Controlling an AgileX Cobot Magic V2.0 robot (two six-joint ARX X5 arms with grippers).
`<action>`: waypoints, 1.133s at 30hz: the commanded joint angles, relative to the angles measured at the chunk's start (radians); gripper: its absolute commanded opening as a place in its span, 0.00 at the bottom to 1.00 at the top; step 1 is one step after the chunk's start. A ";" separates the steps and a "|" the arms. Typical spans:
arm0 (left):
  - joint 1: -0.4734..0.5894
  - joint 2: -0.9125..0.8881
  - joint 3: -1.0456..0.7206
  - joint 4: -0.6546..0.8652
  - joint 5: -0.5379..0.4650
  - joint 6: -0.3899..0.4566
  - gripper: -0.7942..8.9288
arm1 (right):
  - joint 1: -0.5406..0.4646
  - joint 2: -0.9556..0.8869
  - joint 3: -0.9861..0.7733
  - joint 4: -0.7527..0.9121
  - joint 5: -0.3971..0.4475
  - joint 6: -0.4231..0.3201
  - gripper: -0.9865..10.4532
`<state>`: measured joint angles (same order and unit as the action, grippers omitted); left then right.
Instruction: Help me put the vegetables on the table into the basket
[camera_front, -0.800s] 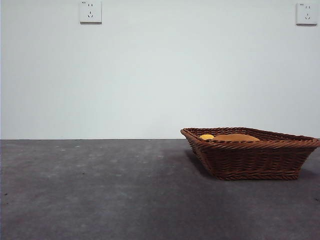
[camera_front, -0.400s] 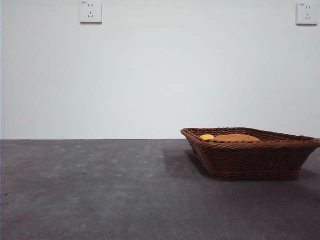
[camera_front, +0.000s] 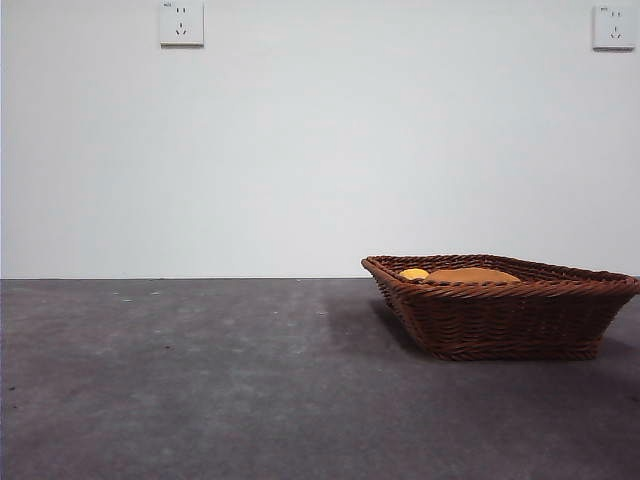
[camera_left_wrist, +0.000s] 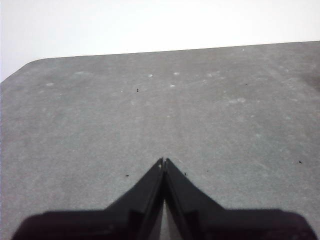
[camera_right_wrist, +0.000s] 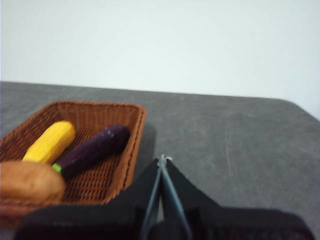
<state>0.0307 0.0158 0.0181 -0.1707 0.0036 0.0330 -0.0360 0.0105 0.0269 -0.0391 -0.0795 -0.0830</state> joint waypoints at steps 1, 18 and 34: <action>0.003 0.000 -0.010 0.005 0.003 -0.003 0.08 | 0.002 -0.003 -0.013 -0.013 -0.002 0.004 0.09; 0.003 0.004 -0.010 0.005 0.003 -0.003 0.08 | 0.002 -0.002 -0.012 -0.135 0.002 0.004 0.09; 0.003 0.004 -0.010 0.005 0.003 -0.003 0.08 | 0.002 -0.002 -0.012 -0.141 0.002 0.004 0.09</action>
<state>0.0307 0.0196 0.0181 -0.1707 0.0036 0.0334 -0.0345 0.0105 0.0242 -0.1837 -0.0784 -0.0830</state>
